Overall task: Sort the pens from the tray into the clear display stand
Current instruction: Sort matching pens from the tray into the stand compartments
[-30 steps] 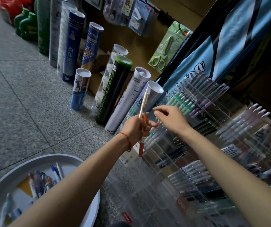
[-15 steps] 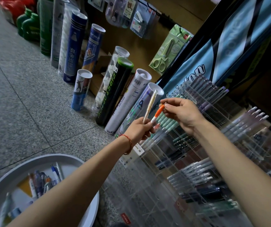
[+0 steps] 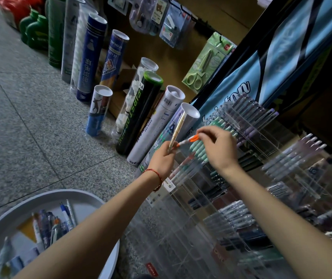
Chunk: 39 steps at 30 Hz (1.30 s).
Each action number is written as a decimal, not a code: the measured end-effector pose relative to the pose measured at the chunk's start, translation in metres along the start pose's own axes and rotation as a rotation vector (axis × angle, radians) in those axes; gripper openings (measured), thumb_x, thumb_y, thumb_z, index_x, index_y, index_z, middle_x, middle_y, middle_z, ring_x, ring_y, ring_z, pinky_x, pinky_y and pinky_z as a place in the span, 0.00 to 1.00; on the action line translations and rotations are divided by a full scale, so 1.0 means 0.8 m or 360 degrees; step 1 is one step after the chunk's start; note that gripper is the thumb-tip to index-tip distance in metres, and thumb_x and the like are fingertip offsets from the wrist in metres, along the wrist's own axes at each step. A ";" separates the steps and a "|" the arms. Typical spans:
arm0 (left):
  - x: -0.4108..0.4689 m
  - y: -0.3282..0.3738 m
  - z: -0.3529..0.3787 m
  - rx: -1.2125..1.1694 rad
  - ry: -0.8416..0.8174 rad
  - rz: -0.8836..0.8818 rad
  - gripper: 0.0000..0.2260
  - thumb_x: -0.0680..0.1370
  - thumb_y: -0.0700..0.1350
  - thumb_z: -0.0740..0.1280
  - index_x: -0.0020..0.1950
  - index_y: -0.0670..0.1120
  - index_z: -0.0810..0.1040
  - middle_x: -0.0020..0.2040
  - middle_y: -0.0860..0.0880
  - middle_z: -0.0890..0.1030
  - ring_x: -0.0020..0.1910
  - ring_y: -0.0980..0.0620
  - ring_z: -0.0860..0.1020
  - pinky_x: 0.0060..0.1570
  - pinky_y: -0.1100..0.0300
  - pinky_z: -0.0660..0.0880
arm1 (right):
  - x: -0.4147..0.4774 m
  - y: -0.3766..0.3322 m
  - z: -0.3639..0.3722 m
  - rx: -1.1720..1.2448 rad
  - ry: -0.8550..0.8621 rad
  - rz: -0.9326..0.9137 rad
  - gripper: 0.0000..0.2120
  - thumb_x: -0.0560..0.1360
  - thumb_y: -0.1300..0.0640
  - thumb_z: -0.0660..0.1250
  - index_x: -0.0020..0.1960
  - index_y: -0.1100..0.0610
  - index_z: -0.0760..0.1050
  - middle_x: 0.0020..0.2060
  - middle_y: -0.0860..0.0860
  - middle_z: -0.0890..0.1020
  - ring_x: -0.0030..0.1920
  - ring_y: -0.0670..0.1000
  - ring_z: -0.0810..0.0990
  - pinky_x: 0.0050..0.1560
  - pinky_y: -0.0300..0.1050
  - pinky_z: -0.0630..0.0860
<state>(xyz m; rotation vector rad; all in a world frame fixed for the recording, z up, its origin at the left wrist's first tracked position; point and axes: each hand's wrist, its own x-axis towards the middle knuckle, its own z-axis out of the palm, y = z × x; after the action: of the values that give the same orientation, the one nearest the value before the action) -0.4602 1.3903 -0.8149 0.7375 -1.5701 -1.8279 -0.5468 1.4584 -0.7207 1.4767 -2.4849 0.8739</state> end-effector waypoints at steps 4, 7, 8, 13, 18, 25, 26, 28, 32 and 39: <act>-0.004 0.001 0.002 0.0026 -0.0010 -0.0057 0.15 0.79 0.33 0.55 0.63 0.44 0.71 0.56 0.49 0.76 0.45 0.53 0.73 0.45 0.62 0.67 | 0.008 -0.008 -0.021 0.0088 0.0178 -0.0019 0.09 0.76 0.64 0.64 0.54 0.62 0.78 0.45 0.51 0.81 0.42 0.49 0.80 0.46 0.37 0.79; -0.004 -0.003 -0.003 0.0054 -0.0020 -0.0081 0.16 0.79 0.34 0.54 0.65 0.45 0.70 0.58 0.51 0.75 0.46 0.55 0.72 0.40 0.67 0.69 | 0.012 -0.023 -0.046 -0.0132 0.0357 -0.0454 0.09 0.75 0.66 0.65 0.54 0.65 0.78 0.44 0.49 0.79 0.43 0.47 0.79 0.46 0.28 0.75; -0.004 -0.006 -0.003 0.0059 -0.0022 -0.0083 0.16 0.79 0.34 0.54 0.64 0.45 0.70 0.58 0.50 0.75 0.45 0.55 0.72 0.40 0.68 0.69 | 0.006 -0.021 -0.041 -0.0239 0.0262 -0.0525 0.09 0.75 0.67 0.65 0.54 0.65 0.78 0.44 0.51 0.80 0.43 0.47 0.78 0.47 0.30 0.75; -0.006 -0.010 0.005 0.0074 -0.0010 -0.0080 0.14 0.79 0.35 0.55 0.61 0.45 0.72 0.51 0.37 0.76 0.44 0.44 0.75 0.46 0.54 0.72 | -0.009 0.008 -0.016 -0.0254 0.0054 -0.0339 0.08 0.75 0.66 0.66 0.52 0.65 0.79 0.43 0.57 0.83 0.39 0.49 0.79 0.46 0.36 0.79; -0.004 -0.021 0.005 0.0108 -0.0030 -0.0086 0.16 0.79 0.35 0.55 0.64 0.45 0.71 0.45 0.50 0.75 0.34 0.58 0.69 0.35 0.66 0.66 | 0.004 -0.006 -0.058 -0.0376 0.0306 -0.0468 0.07 0.74 0.66 0.66 0.51 0.65 0.80 0.41 0.51 0.80 0.40 0.48 0.77 0.45 0.34 0.75; -0.009 -0.008 0.013 -0.0002 -0.0059 -0.0087 0.16 0.79 0.34 0.56 0.65 0.43 0.71 0.64 0.45 0.75 0.53 0.51 0.73 0.47 0.61 0.71 | 0.007 0.012 -0.003 -0.0376 -0.0368 -0.0147 0.08 0.76 0.62 0.65 0.51 0.63 0.80 0.45 0.56 0.83 0.47 0.52 0.78 0.52 0.42 0.75; -0.009 -0.010 0.013 -0.0011 -0.0062 -0.0092 0.16 0.79 0.34 0.56 0.65 0.44 0.71 0.64 0.46 0.75 0.53 0.52 0.73 0.48 0.61 0.70 | 0.009 0.014 0.004 -0.0338 -0.0399 -0.0080 0.07 0.76 0.61 0.65 0.50 0.62 0.81 0.46 0.56 0.83 0.47 0.52 0.78 0.53 0.44 0.75; -0.007 -0.015 0.011 -0.0017 -0.0076 -0.0115 0.16 0.79 0.34 0.55 0.64 0.44 0.71 0.64 0.46 0.75 0.59 0.51 0.74 0.56 0.59 0.71 | 0.011 0.018 0.015 -0.0280 -0.0401 0.0028 0.07 0.76 0.60 0.65 0.50 0.62 0.80 0.46 0.56 0.83 0.48 0.53 0.79 0.55 0.45 0.75; -0.003 -0.015 0.008 0.0007 -0.0090 -0.0119 0.15 0.79 0.35 0.56 0.64 0.44 0.71 0.64 0.46 0.75 0.64 0.47 0.72 0.64 0.52 0.67 | 0.017 0.020 0.021 -0.0270 -0.0399 0.0123 0.07 0.75 0.59 0.66 0.50 0.61 0.80 0.46 0.55 0.83 0.49 0.53 0.79 0.53 0.44 0.75; -0.005 -0.015 0.010 0.0008 -0.0114 -0.0151 0.18 0.76 0.32 0.56 0.63 0.45 0.72 0.60 0.44 0.77 0.55 0.48 0.75 0.56 0.53 0.72 | 0.010 0.025 0.038 -0.0401 -0.0477 0.0291 0.05 0.75 0.60 0.67 0.47 0.58 0.82 0.43 0.52 0.82 0.45 0.48 0.76 0.44 0.36 0.67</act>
<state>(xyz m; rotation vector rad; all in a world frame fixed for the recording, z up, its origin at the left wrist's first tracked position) -0.4649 1.3997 -0.8255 0.7682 -1.6101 -1.9393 -0.5620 1.4434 -0.7508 1.3992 -2.8523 0.3602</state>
